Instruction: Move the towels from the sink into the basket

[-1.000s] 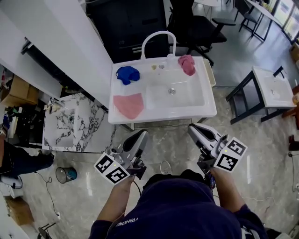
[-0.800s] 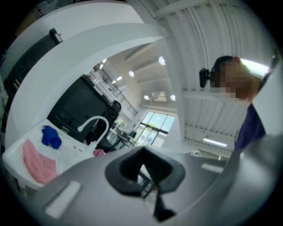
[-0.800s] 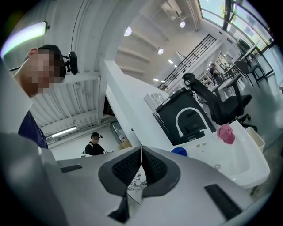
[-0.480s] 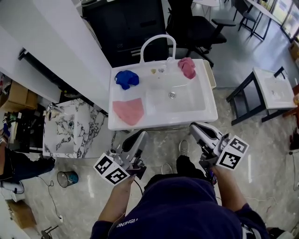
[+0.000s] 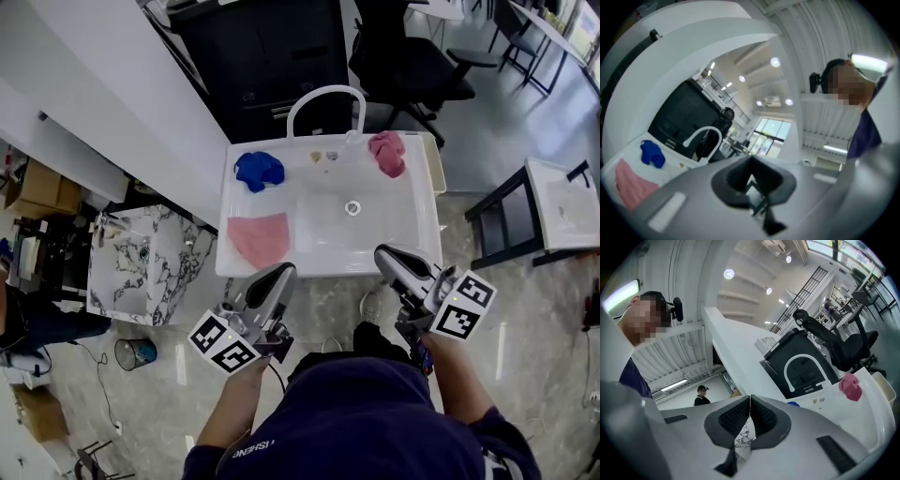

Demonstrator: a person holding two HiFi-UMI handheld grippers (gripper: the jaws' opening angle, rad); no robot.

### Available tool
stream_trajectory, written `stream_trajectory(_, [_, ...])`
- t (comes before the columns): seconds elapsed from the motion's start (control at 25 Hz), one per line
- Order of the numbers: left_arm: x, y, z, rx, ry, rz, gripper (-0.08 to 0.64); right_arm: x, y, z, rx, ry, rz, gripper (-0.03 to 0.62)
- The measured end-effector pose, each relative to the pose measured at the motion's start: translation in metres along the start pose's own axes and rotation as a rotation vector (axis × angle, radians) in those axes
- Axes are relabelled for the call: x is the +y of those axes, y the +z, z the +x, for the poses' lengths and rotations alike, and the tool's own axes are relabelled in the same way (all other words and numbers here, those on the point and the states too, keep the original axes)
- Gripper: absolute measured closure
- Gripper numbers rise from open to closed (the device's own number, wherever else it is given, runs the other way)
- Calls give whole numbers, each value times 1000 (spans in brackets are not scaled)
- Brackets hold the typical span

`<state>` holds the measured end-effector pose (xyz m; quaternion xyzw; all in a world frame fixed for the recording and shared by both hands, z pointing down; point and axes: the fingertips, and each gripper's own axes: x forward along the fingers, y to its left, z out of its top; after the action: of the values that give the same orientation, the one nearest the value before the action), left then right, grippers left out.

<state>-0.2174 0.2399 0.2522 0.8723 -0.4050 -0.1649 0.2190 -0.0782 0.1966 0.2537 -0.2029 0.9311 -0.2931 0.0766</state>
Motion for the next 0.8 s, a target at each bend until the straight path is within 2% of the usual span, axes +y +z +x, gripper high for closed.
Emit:
stream_trajectory(0.32, [18, 3, 56, -2, 56, -3, 557, -52, 33, 7, 34, 39, 25, 584])
stream_trajectory(0.8, [24, 3, 139, 6, 130, 54, 558, -117, 69, 2, 90, 123, 68, 584])
